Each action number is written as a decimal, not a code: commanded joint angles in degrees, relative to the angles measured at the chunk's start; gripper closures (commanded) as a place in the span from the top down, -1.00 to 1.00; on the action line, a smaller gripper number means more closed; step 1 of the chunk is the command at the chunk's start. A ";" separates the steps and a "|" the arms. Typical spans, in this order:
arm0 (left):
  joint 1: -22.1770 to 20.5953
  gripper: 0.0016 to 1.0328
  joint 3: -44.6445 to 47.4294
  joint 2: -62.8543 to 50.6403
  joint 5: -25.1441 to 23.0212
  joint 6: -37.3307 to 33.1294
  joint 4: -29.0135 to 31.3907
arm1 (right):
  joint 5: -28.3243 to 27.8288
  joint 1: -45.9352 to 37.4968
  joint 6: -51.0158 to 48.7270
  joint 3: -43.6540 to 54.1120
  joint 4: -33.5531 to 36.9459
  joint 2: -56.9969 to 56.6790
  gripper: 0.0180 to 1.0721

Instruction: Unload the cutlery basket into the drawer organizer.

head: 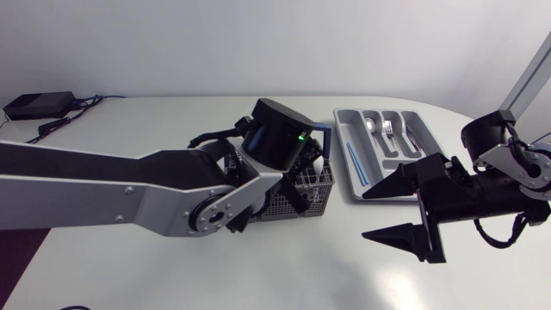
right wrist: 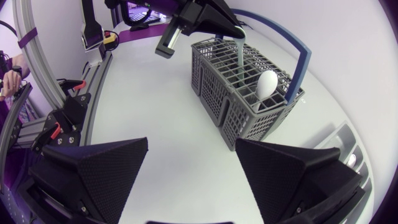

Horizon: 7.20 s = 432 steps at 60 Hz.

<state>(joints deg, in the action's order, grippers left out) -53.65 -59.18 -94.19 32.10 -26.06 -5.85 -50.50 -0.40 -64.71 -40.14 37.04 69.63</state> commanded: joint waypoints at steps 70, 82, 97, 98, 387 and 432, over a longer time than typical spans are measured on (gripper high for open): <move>-2.07 -0.78 -4.72 15.00 -1.51 -1.71 9.27 | 0.23 1.90 6.35 -2.05 -3.55 -5.64 0.93; -0.76 -0.78 -8.94 14.74 -7.05 6.46 13.93 | 6.03 6.64 16.98 1.82 -18.14 -10.47 0.91; 6.01 -0.78 -16.50 8.24 -23.57 20.44 20.26 | 22.73 20.18 26.83 8.76 -33.52 -17.51 0.85; 6.45 -0.78 -16.94 7.80 -24.89 21.14 20.61 | 23.08 20.44 27.44 8.85 -34.22 -17.59 0.85; 9.79 0.69 -12.98 -8.90 -43.35 25.27 13.76 | 15.78 -21.83 -35.22 -9.96 -15.33 21.52 0.93; 9.00 0.17 -10.17 -12.07 -38.16 26.24 4.62 | 11.04 -23.33 -34.26 -4.16 -15.24 16.24 0.93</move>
<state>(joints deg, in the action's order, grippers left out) -44.38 -70.06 -104.51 -6.28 -1.28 -0.60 -39.00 -23.24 -99.18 -45.63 21.41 86.54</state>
